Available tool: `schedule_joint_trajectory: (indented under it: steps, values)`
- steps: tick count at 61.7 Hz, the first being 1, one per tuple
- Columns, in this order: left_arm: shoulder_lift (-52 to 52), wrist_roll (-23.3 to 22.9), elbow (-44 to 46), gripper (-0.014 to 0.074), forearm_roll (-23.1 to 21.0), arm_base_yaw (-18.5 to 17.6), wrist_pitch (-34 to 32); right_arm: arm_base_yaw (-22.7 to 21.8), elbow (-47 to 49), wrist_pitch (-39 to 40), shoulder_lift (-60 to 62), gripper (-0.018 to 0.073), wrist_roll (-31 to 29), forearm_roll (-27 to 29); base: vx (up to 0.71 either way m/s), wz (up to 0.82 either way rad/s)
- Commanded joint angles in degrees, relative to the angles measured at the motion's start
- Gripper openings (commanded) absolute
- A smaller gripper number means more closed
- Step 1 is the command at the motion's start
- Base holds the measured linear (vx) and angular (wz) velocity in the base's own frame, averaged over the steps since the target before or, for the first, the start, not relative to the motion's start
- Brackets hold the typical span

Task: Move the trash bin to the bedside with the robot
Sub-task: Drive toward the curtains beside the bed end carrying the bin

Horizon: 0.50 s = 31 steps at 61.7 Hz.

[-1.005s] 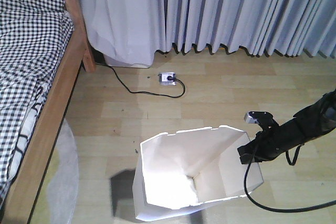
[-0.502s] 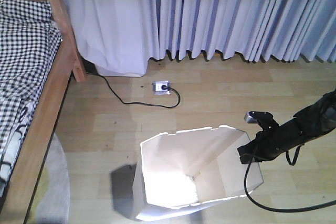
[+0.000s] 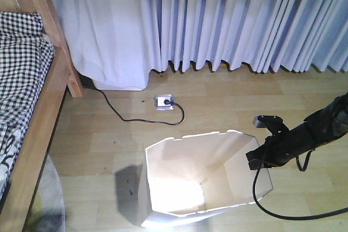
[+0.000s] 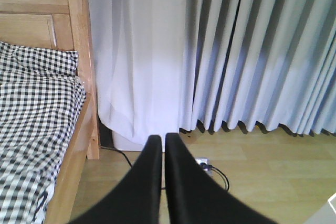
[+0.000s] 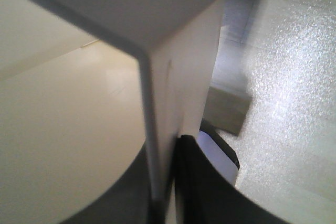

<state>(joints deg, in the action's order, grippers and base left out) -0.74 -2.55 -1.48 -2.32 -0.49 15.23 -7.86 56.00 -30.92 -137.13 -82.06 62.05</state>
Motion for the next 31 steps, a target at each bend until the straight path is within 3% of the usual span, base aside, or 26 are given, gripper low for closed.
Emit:
schedule_joint_trajectory:
  steps: [1, 31]
  values:
    - [-0.8, -0.32, -1.07, -0.0006, -0.25, -0.36, -3.96, -0.11, 0.59, -11.5, 4.17, -0.0005, -0.3, 3.06, 0.17, 0.02]
    - [-0.8, -0.32, -1.07, -0.0006, -0.25, -0.36, -3.96, -0.11, 0.59, -11.5, 4.17, -0.0005, -0.3, 3.06, 0.17, 0.04]
